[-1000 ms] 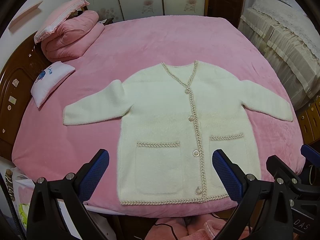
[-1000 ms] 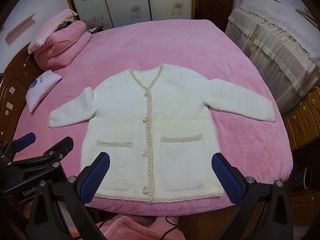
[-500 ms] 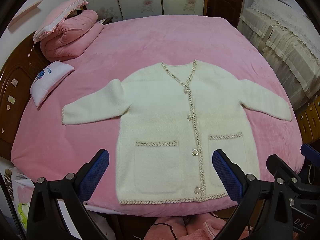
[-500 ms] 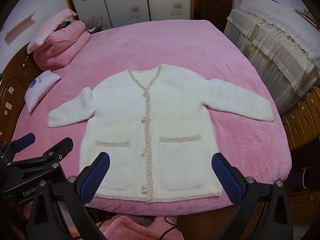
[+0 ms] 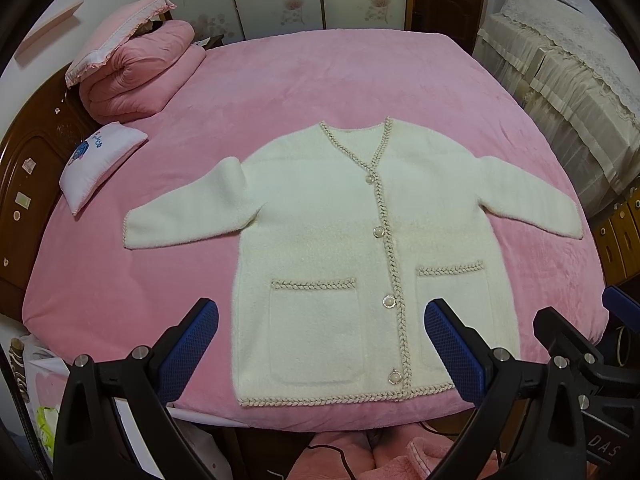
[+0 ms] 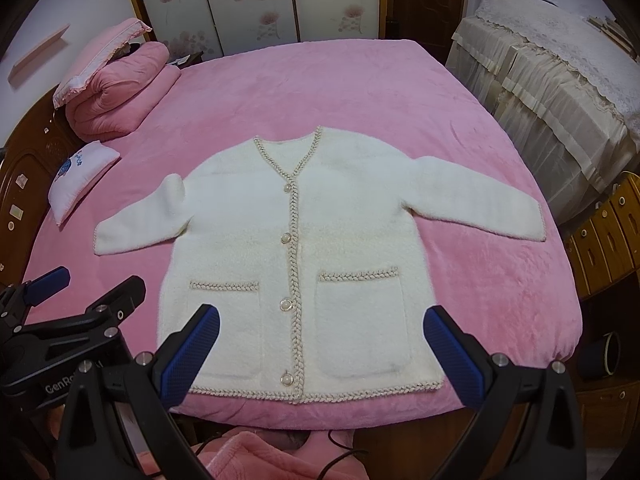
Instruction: Fold large clothes
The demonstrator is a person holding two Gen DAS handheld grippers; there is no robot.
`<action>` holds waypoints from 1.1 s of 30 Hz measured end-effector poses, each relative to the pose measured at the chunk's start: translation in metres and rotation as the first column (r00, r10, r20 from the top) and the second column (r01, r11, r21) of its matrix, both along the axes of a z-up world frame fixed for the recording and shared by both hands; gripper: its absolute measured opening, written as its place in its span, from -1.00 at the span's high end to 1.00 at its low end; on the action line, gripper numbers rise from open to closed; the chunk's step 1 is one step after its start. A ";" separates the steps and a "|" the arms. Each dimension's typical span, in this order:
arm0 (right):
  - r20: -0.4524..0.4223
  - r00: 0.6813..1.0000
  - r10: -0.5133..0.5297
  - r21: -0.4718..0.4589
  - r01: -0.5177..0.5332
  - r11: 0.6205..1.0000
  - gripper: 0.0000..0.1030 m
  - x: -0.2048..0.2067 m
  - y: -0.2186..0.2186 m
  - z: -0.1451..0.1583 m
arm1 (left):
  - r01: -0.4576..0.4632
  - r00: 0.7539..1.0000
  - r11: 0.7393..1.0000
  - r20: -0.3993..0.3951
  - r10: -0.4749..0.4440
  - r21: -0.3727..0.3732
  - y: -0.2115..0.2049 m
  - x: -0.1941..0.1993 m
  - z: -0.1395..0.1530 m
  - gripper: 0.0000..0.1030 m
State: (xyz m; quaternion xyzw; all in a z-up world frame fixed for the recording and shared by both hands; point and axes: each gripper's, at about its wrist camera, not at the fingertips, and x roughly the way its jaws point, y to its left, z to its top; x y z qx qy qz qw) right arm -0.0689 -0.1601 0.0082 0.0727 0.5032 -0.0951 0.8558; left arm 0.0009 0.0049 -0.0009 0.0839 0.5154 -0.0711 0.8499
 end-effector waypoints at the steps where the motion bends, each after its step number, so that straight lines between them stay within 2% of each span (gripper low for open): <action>1: 0.000 1.000 0.000 0.001 0.000 1.000 -0.99 0.000 0.000 0.000 | 0.001 1.000 1.000 0.002 -0.001 0.001 -0.001 -0.001 0.000 -0.98; 10: 0.006 1.000 -0.008 0.009 0.008 1.000 -0.99 -0.004 -0.004 0.001 | 0.009 1.000 1.000 0.010 -0.009 0.011 -0.008 -0.006 0.000 -0.98; 16: 0.010 1.000 -0.017 0.016 0.017 1.000 -0.99 -0.010 -0.015 0.000 | 0.013 1.000 1.000 0.006 -0.013 -0.008 -0.014 -0.009 0.001 -0.98; 20: 0.021 1.000 -0.014 0.011 0.014 1.000 -0.99 -0.012 -0.023 0.005 | 0.028 1.000 1.000 0.006 -0.028 0.009 -0.025 -0.013 0.005 -0.98; 26: 0.044 0.999 -0.011 0.078 0.008 0.997 -0.99 -0.009 -0.049 0.016 | 0.047 0.998 0.997 0.039 -0.049 0.055 -0.047 -0.021 0.021 -0.98; 33: -0.017 1.000 -0.010 0.142 0.012 0.990 -0.99 0.002 -0.072 0.014 | 0.001 1.000 1.000 -0.012 -0.001 0.012 -0.057 -0.020 0.025 -0.98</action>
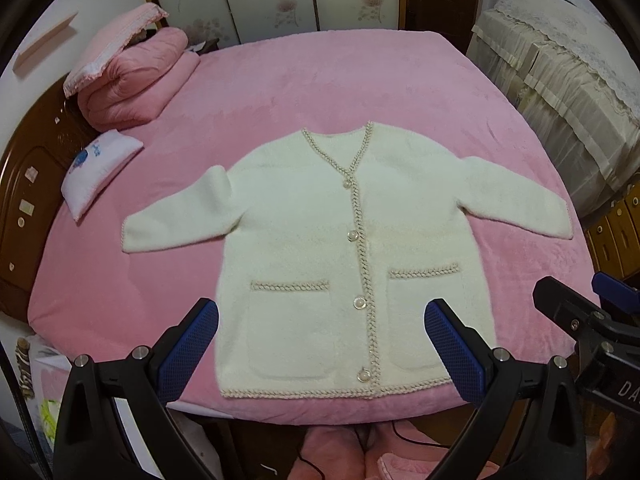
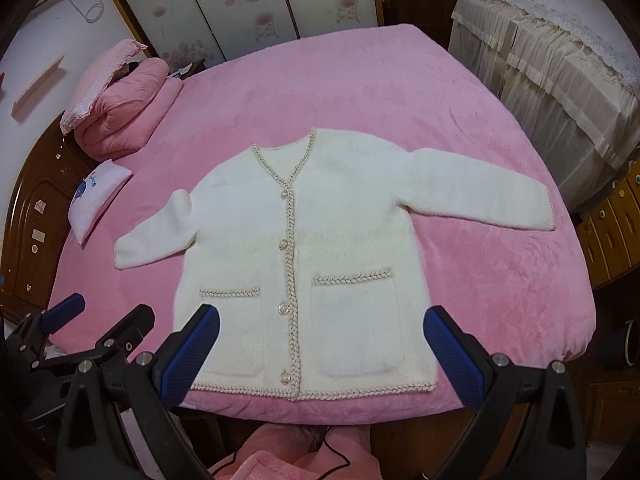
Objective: Fold large clothes
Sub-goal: 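Move the left tool to the cardigan sleeve cuff and grasp it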
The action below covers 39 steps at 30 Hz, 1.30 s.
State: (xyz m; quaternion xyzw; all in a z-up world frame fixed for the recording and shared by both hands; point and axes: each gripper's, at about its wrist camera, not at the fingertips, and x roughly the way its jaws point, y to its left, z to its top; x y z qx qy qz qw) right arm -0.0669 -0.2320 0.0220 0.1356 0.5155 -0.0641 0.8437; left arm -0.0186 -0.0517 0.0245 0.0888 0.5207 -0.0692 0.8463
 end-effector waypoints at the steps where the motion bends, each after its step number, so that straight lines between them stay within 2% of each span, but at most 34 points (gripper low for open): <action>1: -0.009 1.000 -0.001 0.004 0.001 1.000 -0.99 0.002 -0.002 -0.001 | -0.017 1.000 1.000 -0.014 0.017 -0.012 0.001 0.001 -0.001 -0.98; 12: -0.101 0.995 -0.017 0.001 0.018 1.000 -0.99 0.027 -0.002 -0.020 | -0.172 0.982 0.976 -0.100 0.159 -0.137 0.044 0.004 -0.018 -0.98; 19: -0.097 0.995 -0.033 0.002 0.033 0.999 -0.99 0.063 0.022 -0.021 | -0.268 0.962 0.928 -0.118 0.245 -0.259 0.104 0.017 -0.024 -0.98; 26: -0.014 0.999 0.049 -0.027 -0.050 0.998 -0.99 0.106 0.093 -0.013 | -0.335 0.938 0.913 -0.176 0.299 -0.233 0.186 0.050 -0.041 -0.98; 28: 0.007 0.995 0.097 -0.036 -0.096 0.995 -0.99 0.120 0.124 -0.014 | -0.367 0.923 0.892 -0.220 0.315 -0.265 0.219 0.063 -0.052 -0.98; 30: 0.023 0.989 0.148 -0.040 -0.147 0.988 -0.99 0.134 0.154 -0.020 | -0.415 0.899 0.857 -0.282 0.335 -0.306 0.262 0.080 -0.070 -0.98; 33: 0.038 0.974 0.223 -0.061 -0.221 0.973 -0.99 0.156 0.206 -0.032 | -0.477 0.865 0.815 -0.340 0.369 -0.330 0.320 0.107 -0.098 -0.98; 36: 0.048 0.962 0.269 -0.090 -0.264 0.960 -0.99 0.179 0.257 -0.048 | -0.521 0.845 0.778 -0.339 0.414 -0.350 0.379 0.140 -0.126 -0.98; 39: 0.067 0.953 0.297 -0.079 -0.291 0.953 -0.99 0.204 0.303 -0.067 | -0.570 0.822 0.706 -0.296 0.487 -0.421 0.435 0.171 -0.155 -0.98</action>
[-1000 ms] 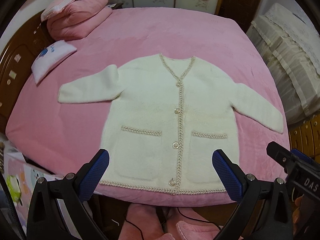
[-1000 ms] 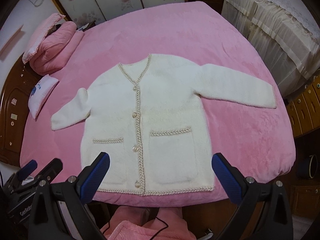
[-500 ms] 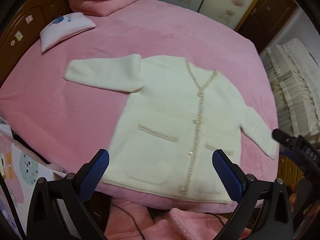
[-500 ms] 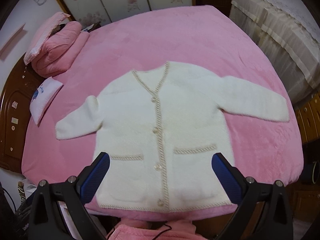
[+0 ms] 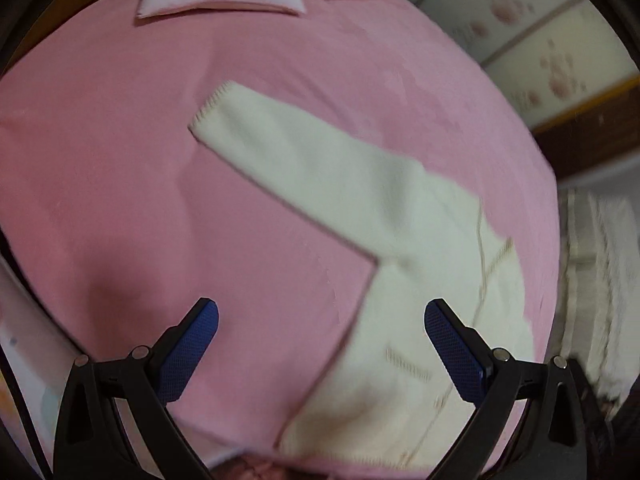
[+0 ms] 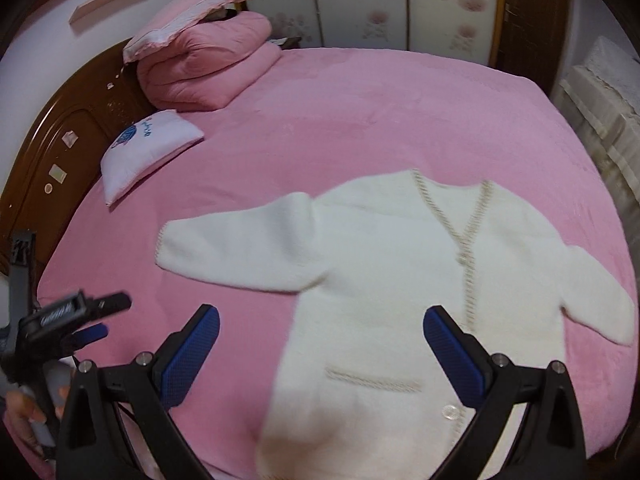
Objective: Fold large clothes
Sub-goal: 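Move the left tool to the cardigan sleeve cuff and grasp it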
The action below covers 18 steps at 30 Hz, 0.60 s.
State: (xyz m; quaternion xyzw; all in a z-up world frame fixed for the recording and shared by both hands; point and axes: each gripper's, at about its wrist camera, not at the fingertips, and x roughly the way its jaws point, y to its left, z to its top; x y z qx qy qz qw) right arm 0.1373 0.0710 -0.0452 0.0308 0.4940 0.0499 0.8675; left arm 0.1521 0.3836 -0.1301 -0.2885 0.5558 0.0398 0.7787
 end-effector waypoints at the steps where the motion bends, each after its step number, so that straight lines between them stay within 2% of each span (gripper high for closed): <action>1: 0.005 1.000 0.015 0.010 -0.015 1.000 -0.99 0.009 0.015 -0.008 | -0.045 0.998 0.998 0.033 0.046 -0.032 0.021 0.013 -0.015 -0.98; 2: 0.005 1.000 0.027 0.014 -0.027 1.000 -0.99 0.018 0.028 -0.016 | -0.066 0.996 0.997 0.051 0.068 -0.051 0.030 0.018 -0.023 -0.98; 5: -0.019 0.998 0.060 0.010 -0.060 0.998 -0.99 0.044 0.065 -0.043 | -0.197 0.973 0.973 0.101 0.209 -0.122 0.069 0.047 -0.067 -0.98; 8: -0.014 0.997 0.080 0.028 -0.080 0.996 -0.99 0.057 0.088 -0.071 | -0.280 0.949 0.936 0.086 0.303 -0.216 0.094 0.074 -0.123 -0.95; 13: -0.037 0.997 0.074 0.061 -0.072 0.996 -0.99 0.069 0.103 -0.125 | -0.393 0.903 0.888 0.082 0.421 -0.237 0.119 0.098 -0.186 -0.75; 15: -0.070 0.995 0.070 0.079 -0.065 0.995 -0.99 0.072 0.103 -0.147 | -0.430 0.882 0.864 0.082 0.464 -0.262 0.128 0.104 -0.210 -0.61; 17: -0.086 0.994 0.066 0.106 -0.056 0.993 -0.99 0.071 0.098 -0.164 | -0.441 0.878 0.856 0.068 0.474 -0.270 0.134 0.111 -0.230 -0.20; 18: -0.088 0.994 0.065 0.124 -0.053 0.991 -0.99 0.069 0.094 -0.171 | -0.450 0.875 0.856 0.065 0.479 -0.255 0.137 0.114 -0.238 -0.15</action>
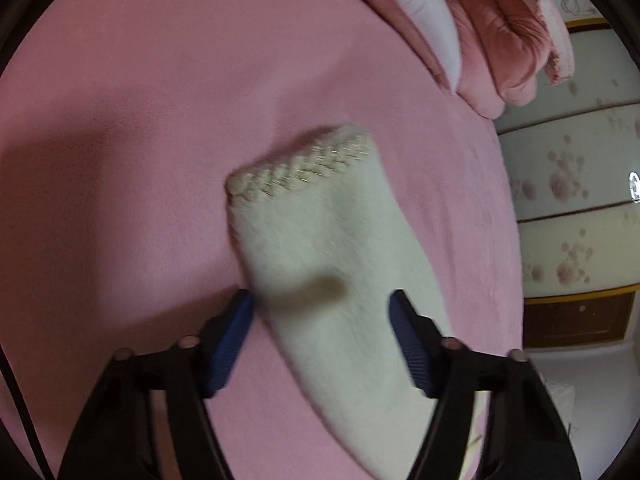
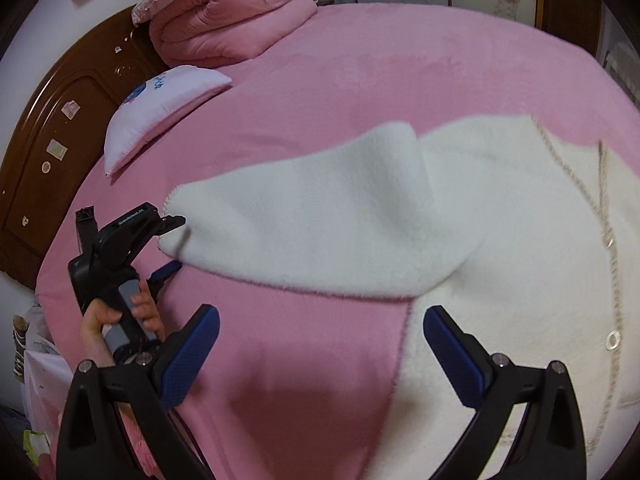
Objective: Fold large clothes
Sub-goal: 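Move the left tool to the cardigan sleeve cuff and grasp it, then fold the sleeve across the cardigan body with the left tool while the right tool grasps the hem corner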
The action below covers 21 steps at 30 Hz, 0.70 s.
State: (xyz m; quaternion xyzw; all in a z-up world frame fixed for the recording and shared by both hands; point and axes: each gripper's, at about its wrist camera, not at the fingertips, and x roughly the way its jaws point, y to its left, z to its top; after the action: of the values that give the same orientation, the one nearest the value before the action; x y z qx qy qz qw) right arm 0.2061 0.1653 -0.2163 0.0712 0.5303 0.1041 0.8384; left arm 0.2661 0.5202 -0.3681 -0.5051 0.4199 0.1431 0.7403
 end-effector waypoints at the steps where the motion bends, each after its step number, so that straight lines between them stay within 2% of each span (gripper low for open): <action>1: -0.002 1.000 0.003 0.018 -0.003 1.000 -0.99 -0.002 -0.003 -0.007 | -0.003 1.000 1.000 0.007 0.003 0.012 0.002 0.001 -0.003 -0.14; 4: -0.039 0.999 0.012 0.037 -0.010 0.999 -0.99 -0.012 -0.015 -0.025 | -0.003 0.998 0.998 0.059 0.000 0.061 0.003 0.008 -0.012 -0.09; 5: -0.058 0.998 0.005 0.037 -0.003 0.999 -0.99 -0.015 -0.021 -0.031 | 0.002 0.997 0.997 0.071 -0.007 0.078 0.002 0.011 -0.012 0.23; 7: -0.086 0.996 -0.024 0.037 0.028 0.999 -0.99 -0.021 -0.032 -0.038 | 0.006 0.998 0.994 0.067 -0.014 0.114 -0.004 0.014 -0.012 0.70; 10: -0.114 0.991 -0.074 0.064 0.082 0.995 -0.99 -0.023 -0.050 -0.048 | -0.023 0.998 0.988 0.068 0.013 0.151 -0.010 0.015 -0.003 0.74; 12: -0.118 0.988 -0.104 0.080 0.114 0.990 -0.99 -0.022 -0.062 -0.049 | -0.048 0.996 0.980 0.084 0.032 0.195 -0.022 0.010 0.017 0.74; 16: -0.064 0.986 -0.152 0.105 0.158 0.982 -0.99 -0.015 -0.091 -0.036 | -0.051 0.990 0.962 0.144 0.013 0.268 -0.058 0.006 0.078 0.75; 18: -0.024 0.984 -0.176 0.122 0.177 0.977 -0.99 -0.011 -0.108 -0.026 | -0.035 0.976 0.957 0.217 -0.030 0.288 -0.085 0.001 0.114 0.76; 21: 0.022 0.975 -0.222 0.135 0.217 0.967 -0.99 -0.007 -0.139 -0.011 | 0.022 0.954 0.942 0.275 -0.120 0.334 -0.136 -0.002 0.157 0.76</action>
State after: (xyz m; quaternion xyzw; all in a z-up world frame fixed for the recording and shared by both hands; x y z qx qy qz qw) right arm 0.1995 0.0263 -0.2277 0.1828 0.4955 0.0468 0.8478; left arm 0.2640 0.3844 -0.2110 -0.3753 0.2947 0.1079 0.8722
